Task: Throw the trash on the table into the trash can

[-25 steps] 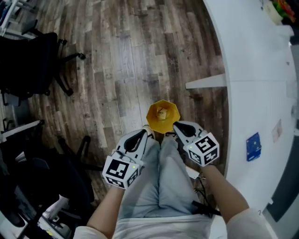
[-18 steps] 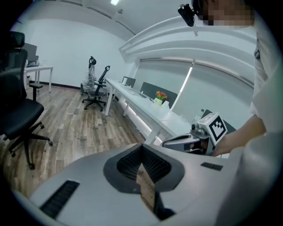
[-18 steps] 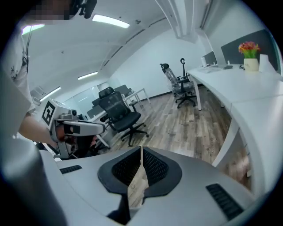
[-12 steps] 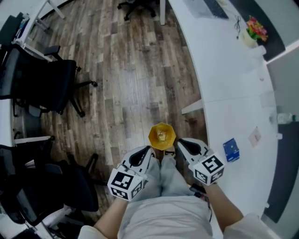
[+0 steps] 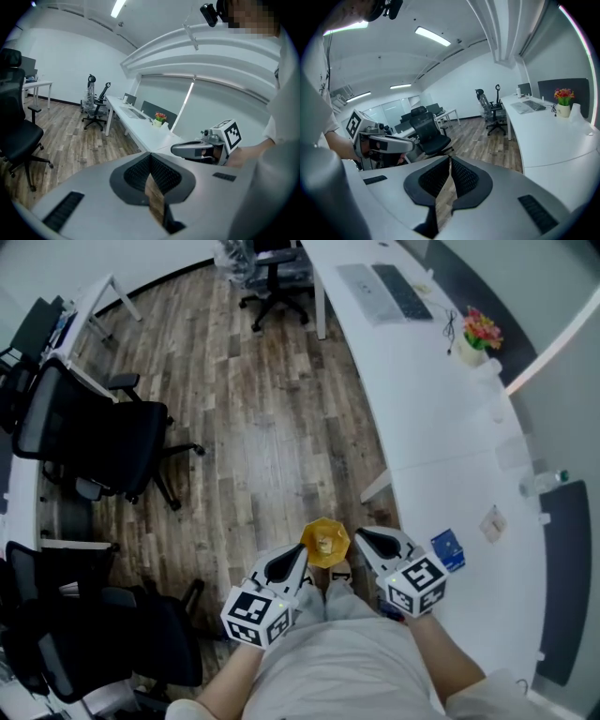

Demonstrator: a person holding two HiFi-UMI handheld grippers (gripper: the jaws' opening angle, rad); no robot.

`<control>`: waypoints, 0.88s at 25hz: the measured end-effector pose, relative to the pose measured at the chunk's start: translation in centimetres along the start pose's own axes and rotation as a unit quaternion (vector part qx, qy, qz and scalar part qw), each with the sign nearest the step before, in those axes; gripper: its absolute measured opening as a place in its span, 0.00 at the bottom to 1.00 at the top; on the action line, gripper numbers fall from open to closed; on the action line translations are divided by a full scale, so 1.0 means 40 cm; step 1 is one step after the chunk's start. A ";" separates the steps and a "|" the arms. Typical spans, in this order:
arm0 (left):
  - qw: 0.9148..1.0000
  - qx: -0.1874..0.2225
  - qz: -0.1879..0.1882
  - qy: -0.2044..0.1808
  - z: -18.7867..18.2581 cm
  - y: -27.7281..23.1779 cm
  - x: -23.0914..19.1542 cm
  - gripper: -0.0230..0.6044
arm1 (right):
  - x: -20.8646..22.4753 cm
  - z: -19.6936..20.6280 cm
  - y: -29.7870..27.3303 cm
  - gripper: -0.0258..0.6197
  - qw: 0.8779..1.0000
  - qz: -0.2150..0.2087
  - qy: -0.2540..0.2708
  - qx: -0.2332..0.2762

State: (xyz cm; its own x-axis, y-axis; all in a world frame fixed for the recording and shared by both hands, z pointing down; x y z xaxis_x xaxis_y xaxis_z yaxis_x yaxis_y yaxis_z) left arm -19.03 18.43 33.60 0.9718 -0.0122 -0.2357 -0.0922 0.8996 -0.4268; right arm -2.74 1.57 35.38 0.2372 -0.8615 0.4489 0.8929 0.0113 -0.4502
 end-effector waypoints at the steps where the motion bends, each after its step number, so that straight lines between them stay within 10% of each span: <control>1: 1.000 0.001 0.002 -0.002 -0.004 0.002 0.006 0.04 | -0.002 -0.001 0.004 0.10 1.000 0.001 0.000 0.001; 22: 0.999 -0.001 0.039 -0.032 -0.032 0.003 0.062 0.04 | -0.008 0.014 0.064 0.10 1.000 0.004 -0.005 0.022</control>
State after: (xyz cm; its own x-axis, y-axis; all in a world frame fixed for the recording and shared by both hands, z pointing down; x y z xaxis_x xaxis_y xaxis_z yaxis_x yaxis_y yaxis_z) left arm -16.92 17.97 31.84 0.9734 0.0870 -0.2119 -0.1695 0.8958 -0.4109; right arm -0.32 2.16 34.52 0.2478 -0.8565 0.4528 0.9068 0.0405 -0.4197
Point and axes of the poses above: the fingertips, and each gripper's own axes: y backward along the fingers, x to its right, z out of its underside, the point moved 10 cm from there along y, backward along the fingers, and after that the axes turned 10 degrees about -y, right-handed, at the moved point
